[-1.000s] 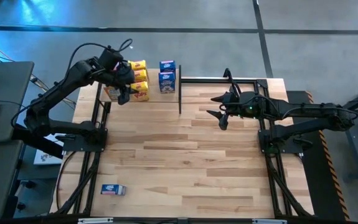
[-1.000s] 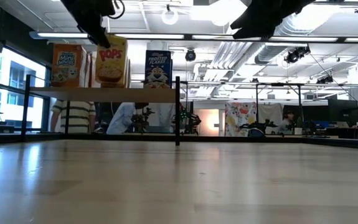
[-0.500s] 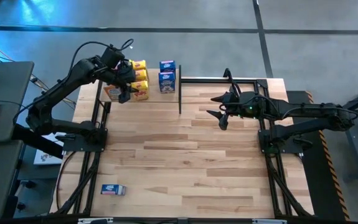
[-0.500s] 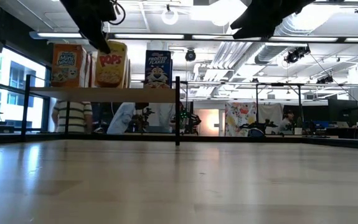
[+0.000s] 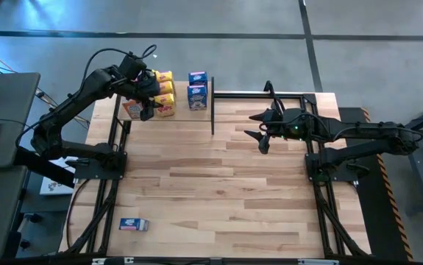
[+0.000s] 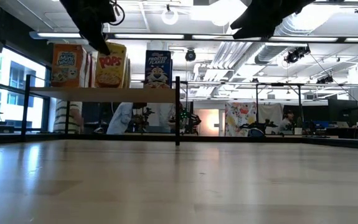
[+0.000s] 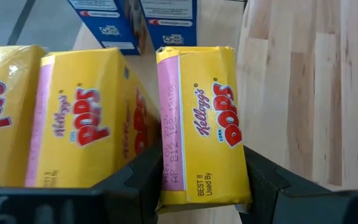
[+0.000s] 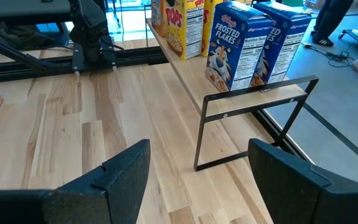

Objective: Stack cereal on shelf
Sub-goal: Put the yellow cereal box on the shelf aligned with the other yellow cereal boxes, then put the blue cereal box on the shelf aligned with the other blue cereal boxes

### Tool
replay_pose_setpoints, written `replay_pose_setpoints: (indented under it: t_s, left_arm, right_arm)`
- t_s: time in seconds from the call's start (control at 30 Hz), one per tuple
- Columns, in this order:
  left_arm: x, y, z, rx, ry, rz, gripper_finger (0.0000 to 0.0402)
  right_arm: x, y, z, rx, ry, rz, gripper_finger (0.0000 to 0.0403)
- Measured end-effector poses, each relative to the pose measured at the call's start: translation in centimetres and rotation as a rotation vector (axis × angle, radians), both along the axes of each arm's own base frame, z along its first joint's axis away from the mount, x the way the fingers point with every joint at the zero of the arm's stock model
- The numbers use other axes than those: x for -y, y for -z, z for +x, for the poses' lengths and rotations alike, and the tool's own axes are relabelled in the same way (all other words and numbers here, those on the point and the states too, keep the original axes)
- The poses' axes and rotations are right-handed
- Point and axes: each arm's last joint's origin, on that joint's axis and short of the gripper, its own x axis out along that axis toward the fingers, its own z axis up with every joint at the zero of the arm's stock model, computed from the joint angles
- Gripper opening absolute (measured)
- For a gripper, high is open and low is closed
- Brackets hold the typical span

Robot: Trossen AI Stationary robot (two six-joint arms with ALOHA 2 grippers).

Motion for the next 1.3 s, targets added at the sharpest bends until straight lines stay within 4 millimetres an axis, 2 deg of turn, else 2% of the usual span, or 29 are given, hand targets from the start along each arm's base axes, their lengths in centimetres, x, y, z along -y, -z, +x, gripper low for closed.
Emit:
replay_pose_setpoints:
  t_s: [0.23, 0.67, 1.07, 1.3]
  left_arm:
    - [0.0, 0.0, 0.0, -0.005, -0.006, 0.001, 0.0157]
    - [0.1, -0.1, -0.1, 0.001, -0.046, -0.01, 0.0209]
    - [1.9, -1.9, -1.8, 0.064, -0.073, 0.06, 0.0214]
    - [4.0, -3.3, -3.6, 0.097, -0.118, 0.118, 0.0214]
  right_arm:
    - [0.0, 0.0, 0.0, 0.0, 0.0, 0.0, 0.0264]
    - [0.0, 0.0, 0.0, 0.0, 0.0, 0.0, 0.0264]
    - [0.0, 0.0, 0.0, 0.0, 0.0, 0.0, 0.0264]
    - [0.0, 0.0, 0.0, 0.0, 0.0, 0.0, 0.0264]
